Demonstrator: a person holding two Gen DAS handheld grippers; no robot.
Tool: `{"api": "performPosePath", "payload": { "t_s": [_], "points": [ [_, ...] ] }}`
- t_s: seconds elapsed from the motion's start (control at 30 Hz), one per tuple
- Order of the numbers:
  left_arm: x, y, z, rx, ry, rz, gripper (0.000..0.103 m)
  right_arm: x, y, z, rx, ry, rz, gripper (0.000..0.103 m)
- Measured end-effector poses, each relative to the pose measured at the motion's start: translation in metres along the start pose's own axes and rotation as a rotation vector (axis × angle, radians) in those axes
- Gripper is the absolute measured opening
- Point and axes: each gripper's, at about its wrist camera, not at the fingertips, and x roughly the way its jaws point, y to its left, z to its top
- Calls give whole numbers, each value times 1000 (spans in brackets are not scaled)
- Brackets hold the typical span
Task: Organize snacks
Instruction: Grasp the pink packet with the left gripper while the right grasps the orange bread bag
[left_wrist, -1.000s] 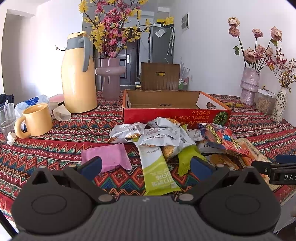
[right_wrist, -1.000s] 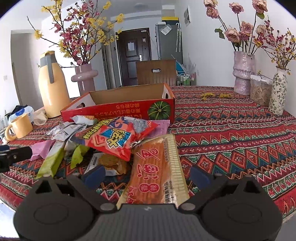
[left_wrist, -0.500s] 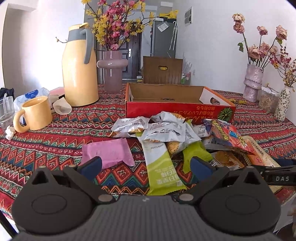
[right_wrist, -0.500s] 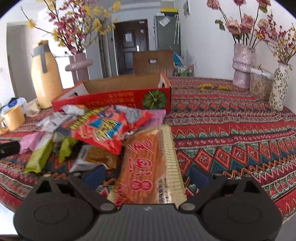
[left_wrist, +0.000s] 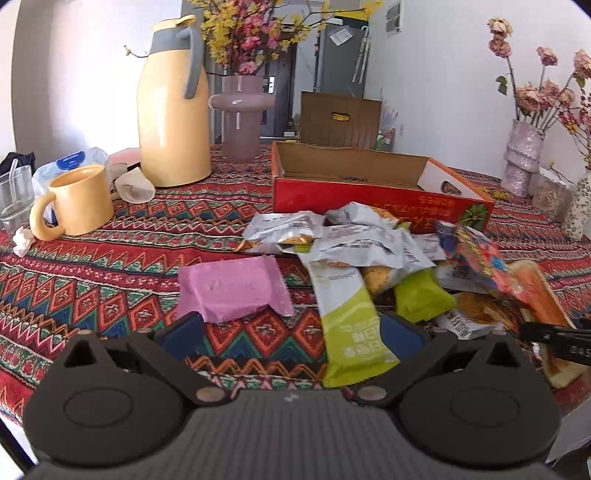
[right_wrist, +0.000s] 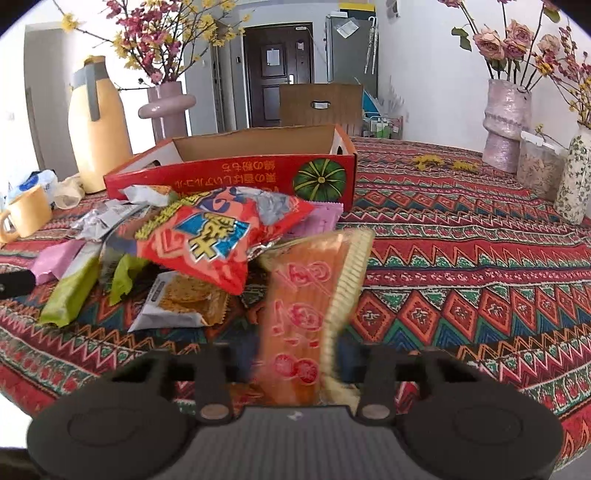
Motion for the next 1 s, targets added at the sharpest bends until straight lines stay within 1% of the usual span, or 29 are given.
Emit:
{"api": "performPosePath", "payload": {
  "t_s": [0.03, 0.1, 0.13, 0.2, 0.27, 0.33, 0.43, 0.5, 0.57, 0.73, 0.9, 1.0],
  "points": [
    [3, 2, 1, -4, 15, 14, 103, -2, -2, -1, 6, -6, 1, 33],
    [9, 8, 3, -15, 44, 17, 103, -5, -6, -3, 17, -18, -11, 31],
    [11, 12, 6, -12, 51, 35, 103, -8, -7, -3, 18, -27, -14, 31],
    [13, 21, 11, -32, 50, 50, 103, -15, -12, -3, 7, -62, -32, 30],
    [18, 32, 16, -78, 56, 45, 103, -21, -19, -2, 21, -103, -53, 30],
    [28, 36, 20, -69, 90, 79, 103, -22, -28, 0, 50, -125, -67, 30],
    [42, 42, 24, -63, 115, 109, 103, -17, -32, 9, 20, -115, -98, 30],
    [52, 48, 27, -93, 130, 94, 103, -12, -34, 15, 24, -121, -110, 30],
    [60, 48, 30, -93, 138, 98, 103, -8, -36, 19, 31, -123, -108, 30],
    [75, 41, 37, -89, 157, 77, 103, -1, -34, 25, 41, -139, -104, 30],
    [88, 35, 44, -98, 183, 85, 103, 2, -33, 28, 53, -145, -105, 31],
    [98, 36, 48, -113, 207, 110, 103, 3, -34, 30, 58, -151, -107, 31]
  ]
}}
